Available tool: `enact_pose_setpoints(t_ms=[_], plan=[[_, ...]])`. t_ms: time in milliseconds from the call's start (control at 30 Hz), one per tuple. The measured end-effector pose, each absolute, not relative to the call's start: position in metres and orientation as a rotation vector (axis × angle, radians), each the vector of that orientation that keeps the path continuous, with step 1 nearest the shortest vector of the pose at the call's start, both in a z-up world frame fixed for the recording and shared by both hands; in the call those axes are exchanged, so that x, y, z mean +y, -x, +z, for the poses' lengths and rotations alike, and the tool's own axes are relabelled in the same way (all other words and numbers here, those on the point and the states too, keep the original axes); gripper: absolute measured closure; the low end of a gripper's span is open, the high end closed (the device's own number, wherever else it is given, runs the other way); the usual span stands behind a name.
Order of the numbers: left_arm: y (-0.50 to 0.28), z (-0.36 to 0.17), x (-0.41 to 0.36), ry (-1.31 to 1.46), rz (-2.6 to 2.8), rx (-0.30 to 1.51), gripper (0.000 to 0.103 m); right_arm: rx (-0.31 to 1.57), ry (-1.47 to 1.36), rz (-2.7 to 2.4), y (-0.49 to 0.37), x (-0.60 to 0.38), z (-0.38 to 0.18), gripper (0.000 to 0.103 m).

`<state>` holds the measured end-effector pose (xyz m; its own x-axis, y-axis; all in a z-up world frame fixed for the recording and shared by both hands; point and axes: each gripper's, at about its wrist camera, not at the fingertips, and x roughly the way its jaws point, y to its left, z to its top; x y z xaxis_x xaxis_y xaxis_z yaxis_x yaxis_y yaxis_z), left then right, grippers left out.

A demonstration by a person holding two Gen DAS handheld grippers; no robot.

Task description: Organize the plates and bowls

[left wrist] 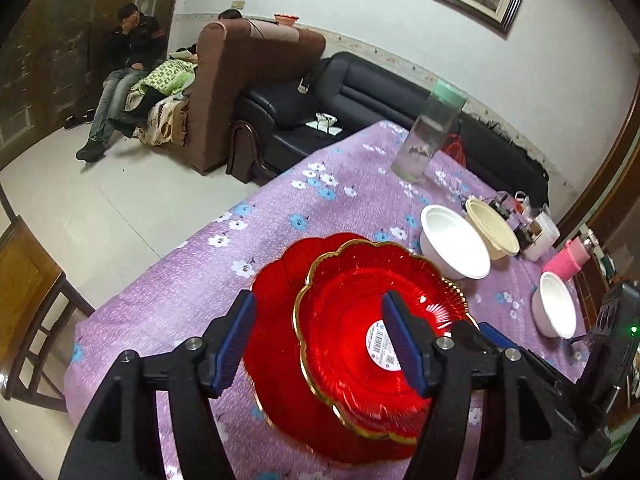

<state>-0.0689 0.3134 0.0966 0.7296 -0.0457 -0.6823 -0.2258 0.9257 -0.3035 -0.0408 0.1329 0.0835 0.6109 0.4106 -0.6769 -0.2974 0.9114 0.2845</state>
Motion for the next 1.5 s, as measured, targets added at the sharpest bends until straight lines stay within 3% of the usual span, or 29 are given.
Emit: enact_pose_setpoints(t_ms=[133,300,433,533,900,1500], plan=[[0.090,0.111,0.303,0.365,0.096,0.686,0.032,0.772,-0.131,0.400,0.060,0.118,0.095,0.051],[0.110,0.127,0.274,0.289,0.098,0.604,0.015,0.731,-0.102,0.341,0.089,0.087,0.097,0.048],[0.119,0.131,0.240,0.191,0.071,0.601,0.014,0.694,-0.109,0.256,0.109,0.053,0.094,0.048],[0.121,0.129,0.216,0.167,-0.019,0.635,0.014,0.669,-0.147,0.192,0.117,0.022,0.092,0.041],[0.134,0.118,0.151,0.008,-0.052,0.642,0.014,0.679,-0.205,0.087,0.138,-0.038,0.090,0.040],[0.131,0.107,0.132,-0.058,-0.010,0.680,0.014,0.653,-0.221,0.137,0.138,-0.038,0.108,0.039]])
